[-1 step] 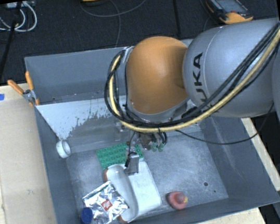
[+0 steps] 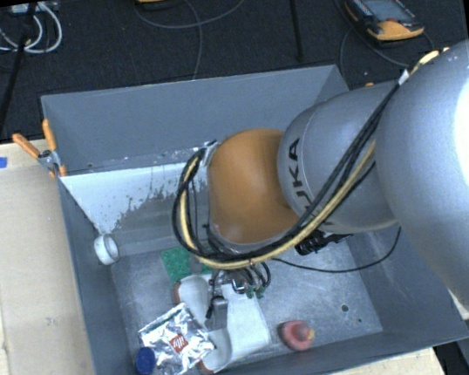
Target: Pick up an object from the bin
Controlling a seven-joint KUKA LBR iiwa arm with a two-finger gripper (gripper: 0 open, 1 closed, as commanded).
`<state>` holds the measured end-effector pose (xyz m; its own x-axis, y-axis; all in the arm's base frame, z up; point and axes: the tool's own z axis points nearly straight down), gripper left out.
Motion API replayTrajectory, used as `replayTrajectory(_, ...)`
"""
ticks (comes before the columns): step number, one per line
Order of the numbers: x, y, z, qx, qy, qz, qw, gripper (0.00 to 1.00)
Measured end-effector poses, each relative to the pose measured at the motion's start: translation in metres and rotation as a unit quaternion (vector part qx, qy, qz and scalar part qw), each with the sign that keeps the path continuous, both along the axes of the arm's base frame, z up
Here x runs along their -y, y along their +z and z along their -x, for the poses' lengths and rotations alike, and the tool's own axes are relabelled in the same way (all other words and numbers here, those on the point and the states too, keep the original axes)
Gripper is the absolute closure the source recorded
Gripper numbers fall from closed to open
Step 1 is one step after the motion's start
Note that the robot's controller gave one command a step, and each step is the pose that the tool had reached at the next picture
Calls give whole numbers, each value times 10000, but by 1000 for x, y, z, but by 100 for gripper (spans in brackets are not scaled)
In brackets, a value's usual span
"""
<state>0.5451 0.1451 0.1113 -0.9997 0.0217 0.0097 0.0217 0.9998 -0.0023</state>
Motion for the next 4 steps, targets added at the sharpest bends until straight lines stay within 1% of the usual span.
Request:
replayTrajectory(1,-7,-43,-24,47,322,-11,9995,0)
replayTrajectory(2,-7,-36,-29,132,295,-30,9995,100)
replayTrajectory(3,-12,87,-30,86,406,-20,9991,100)
replayTrajectory(4,-12,82,-29,52,401,-13,9992,0)
